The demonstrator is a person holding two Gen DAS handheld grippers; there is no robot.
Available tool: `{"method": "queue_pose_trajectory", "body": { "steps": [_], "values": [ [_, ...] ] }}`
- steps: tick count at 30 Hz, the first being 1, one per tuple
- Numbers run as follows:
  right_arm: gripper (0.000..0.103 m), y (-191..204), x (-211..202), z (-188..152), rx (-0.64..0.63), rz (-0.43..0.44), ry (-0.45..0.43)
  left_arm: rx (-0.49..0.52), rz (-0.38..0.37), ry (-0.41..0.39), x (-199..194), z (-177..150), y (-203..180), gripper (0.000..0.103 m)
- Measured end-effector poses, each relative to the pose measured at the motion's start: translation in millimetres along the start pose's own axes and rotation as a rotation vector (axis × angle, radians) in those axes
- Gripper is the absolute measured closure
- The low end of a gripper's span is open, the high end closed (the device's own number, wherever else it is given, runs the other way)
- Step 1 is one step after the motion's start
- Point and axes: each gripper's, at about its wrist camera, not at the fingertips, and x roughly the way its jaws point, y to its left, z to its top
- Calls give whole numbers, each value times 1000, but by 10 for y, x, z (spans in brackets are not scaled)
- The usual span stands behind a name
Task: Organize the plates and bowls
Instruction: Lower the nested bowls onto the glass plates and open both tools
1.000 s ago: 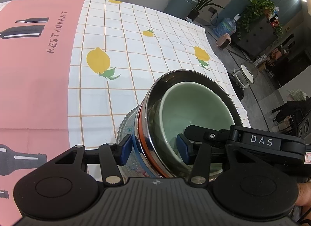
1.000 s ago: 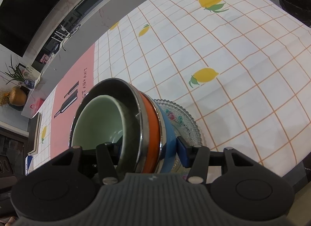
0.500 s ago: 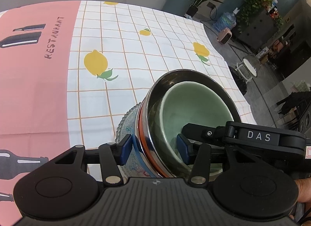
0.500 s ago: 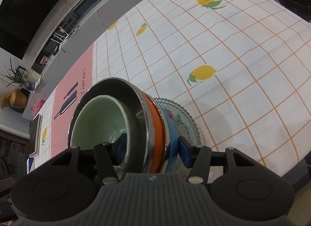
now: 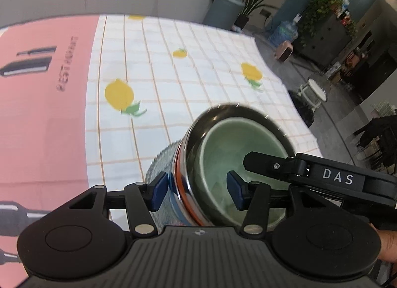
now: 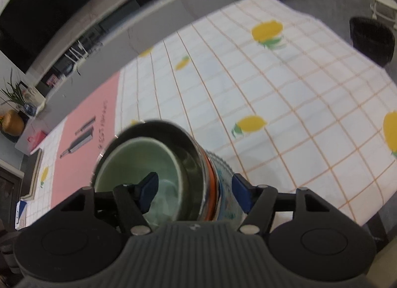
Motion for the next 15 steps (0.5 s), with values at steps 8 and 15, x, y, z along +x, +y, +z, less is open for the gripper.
{"method": "queue_pose_trajectory", "body": {
  "steps": [8, 15],
  "values": [
    [35, 121, -327, -20, -79, -18, -187, 63, 14, -126, -400, 38, -123, 27],
    [31, 237, -528, -160, -162, -62, -281, 141, 78, -207, -612, -87, -287, 17]
  ]
}}
